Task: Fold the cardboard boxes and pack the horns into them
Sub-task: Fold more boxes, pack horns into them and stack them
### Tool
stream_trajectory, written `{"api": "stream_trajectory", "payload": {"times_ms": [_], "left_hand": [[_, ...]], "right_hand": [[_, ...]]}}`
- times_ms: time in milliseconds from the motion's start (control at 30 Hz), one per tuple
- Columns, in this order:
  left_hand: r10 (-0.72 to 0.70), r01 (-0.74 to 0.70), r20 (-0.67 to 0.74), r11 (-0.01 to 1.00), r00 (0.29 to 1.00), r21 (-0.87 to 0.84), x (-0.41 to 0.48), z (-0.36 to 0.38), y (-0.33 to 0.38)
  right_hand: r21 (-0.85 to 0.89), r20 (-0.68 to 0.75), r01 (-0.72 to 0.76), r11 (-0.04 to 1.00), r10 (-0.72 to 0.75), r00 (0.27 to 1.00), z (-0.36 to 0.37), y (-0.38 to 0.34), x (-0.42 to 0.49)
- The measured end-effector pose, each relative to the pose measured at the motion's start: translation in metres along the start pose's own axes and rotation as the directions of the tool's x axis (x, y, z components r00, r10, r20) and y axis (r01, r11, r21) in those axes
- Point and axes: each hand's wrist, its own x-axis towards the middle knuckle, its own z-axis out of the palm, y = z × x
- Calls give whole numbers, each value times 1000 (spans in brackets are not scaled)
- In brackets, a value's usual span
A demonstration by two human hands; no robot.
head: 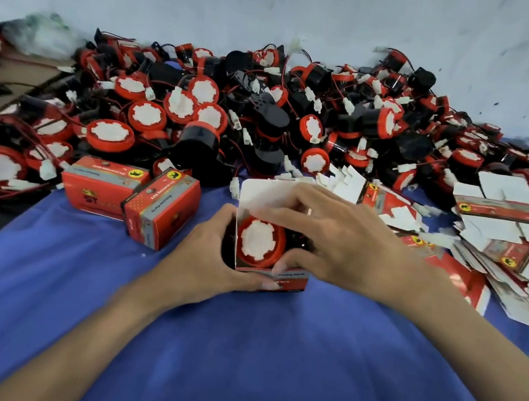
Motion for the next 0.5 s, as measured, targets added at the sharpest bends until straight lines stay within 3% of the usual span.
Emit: {"api": "stream_trajectory", "payload": {"times_ms": [233,400,500], "left_hand": [[57,-59,23,997,998,58,-2,1,-2],[91,-89,48,995,995,-36,-4,5,-2],[53,-50,27,994,998,-94,-4,11,3]], "right_hand": [[-13,-106,-5,1000,4,994,15,-12,-17],[-166,91,-15,986,30,995,18,-3,-21],[-125,193,-22,992,46,980,13,3,-20]]}}
